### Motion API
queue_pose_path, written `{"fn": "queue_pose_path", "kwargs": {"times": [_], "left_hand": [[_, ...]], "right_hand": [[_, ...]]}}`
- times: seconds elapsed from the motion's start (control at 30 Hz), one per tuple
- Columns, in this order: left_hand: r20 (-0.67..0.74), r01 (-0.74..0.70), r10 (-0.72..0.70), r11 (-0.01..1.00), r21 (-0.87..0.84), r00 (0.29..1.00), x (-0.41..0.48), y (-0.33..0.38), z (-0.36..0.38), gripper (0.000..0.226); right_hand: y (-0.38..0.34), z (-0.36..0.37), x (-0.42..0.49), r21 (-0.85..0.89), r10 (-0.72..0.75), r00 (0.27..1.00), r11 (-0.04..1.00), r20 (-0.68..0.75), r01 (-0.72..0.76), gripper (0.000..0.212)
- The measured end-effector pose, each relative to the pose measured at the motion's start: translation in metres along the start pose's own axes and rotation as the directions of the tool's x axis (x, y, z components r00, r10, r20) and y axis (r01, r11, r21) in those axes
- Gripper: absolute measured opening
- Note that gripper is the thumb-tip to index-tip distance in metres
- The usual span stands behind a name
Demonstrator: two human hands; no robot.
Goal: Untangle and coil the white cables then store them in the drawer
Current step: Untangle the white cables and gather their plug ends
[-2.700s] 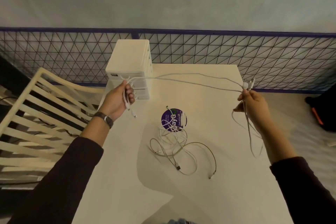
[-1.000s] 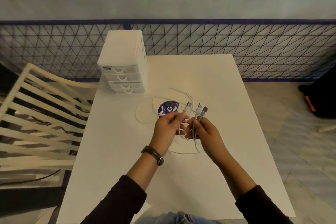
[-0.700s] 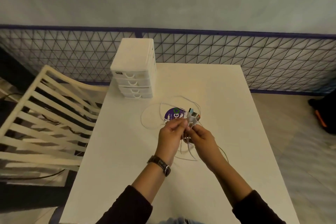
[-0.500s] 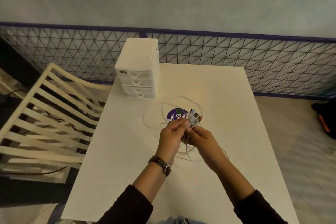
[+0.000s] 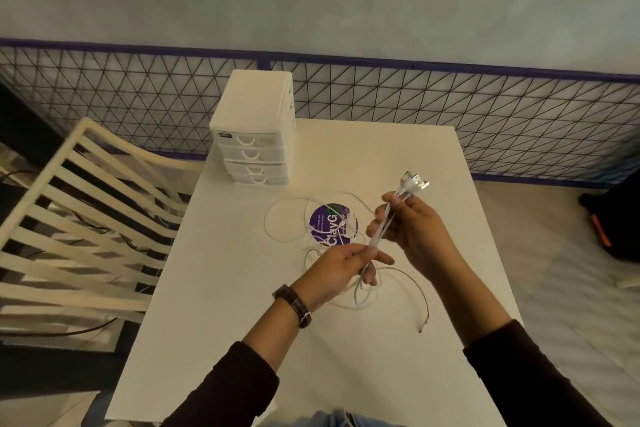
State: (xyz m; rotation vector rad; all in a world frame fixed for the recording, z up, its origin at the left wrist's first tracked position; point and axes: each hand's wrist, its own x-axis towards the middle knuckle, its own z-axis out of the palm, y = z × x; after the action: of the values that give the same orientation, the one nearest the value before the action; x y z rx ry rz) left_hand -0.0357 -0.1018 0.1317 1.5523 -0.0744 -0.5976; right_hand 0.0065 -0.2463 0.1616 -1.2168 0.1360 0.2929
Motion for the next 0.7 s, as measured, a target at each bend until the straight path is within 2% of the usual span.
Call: {"fn": "queue_pose_path", "kwargs": {"times": [0.07, 0.13, 0.2, 0.33, 0.43, 0.53, 0.63, 0.7], "left_hand": [[-0.004, -0.028, 0.028, 0.999, -0.018, 1.0, 0.003, 0.002, -0.003, 0.03], [-0.027, -0.046, 0.047, 0.998, 0.034, 0.999, 0.007, 0.001, -0.012, 0.028], [-0.06, -0.038, 0.043, 0.995, 0.087, 0.997, 0.011, -0.002, -0.027, 0.027], [-0.171, 0.036, -0.03, 0.999, 0.028, 0.985, 0.016, -0.003, -0.06, 0.029], [-0.231, 0.061, -0.036, 0.993, 0.103, 0.972, 0.021, -0.006, -0.083, 0.036], [-0.311, 0.075, -0.026, 0.986, 0.146, 0.95, 0.024, -0.003, -0.101, 0.041], [-0.368, 0.079, -0.003, 0.979, 0.19, 0.93, 0.028, 0.003, -0.114, 0.044], [-0.37, 0.087, 0.016, 0.962, 0.258, 0.929, 0.032, 0.007, -0.123, 0.045]], "right_hand": [[-0.01, -0.007, 0.006, 0.018, -0.007, 1.0, 1.0, -0.03, 0.007, 0.018], [-0.017, -0.015, 0.01, -0.014, -0.008, 0.997, 1.0, -0.07, 0.007, 0.018], [-0.022, -0.025, 0.014, -0.077, -0.012, 0.995, 0.997, -0.098, 0.005, 0.019], [-0.027, -0.044, 0.015, -0.216, -0.007, 0.993, 0.976, -0.119, -0.02, 0.021], [-0.028, -0.056, 0.014, -0.35, -0.024, 0.99, 0.937, -0.137, -0.026, 0.024], [-0.029, -0.068, 0.012, -0.407, -0.056, 0.985, 0.913, -0.162, -0.015, 0.025], [-0.029, -0.079, 0.012, -0.527, -0.111, 0.977, 0.85, -0.184, -0.003, 0.024], [-0.027, -0.087, 0.013, -0.661, -0.168, 0.966, 0.75, -0.195, -0.003, 0.025]]}}
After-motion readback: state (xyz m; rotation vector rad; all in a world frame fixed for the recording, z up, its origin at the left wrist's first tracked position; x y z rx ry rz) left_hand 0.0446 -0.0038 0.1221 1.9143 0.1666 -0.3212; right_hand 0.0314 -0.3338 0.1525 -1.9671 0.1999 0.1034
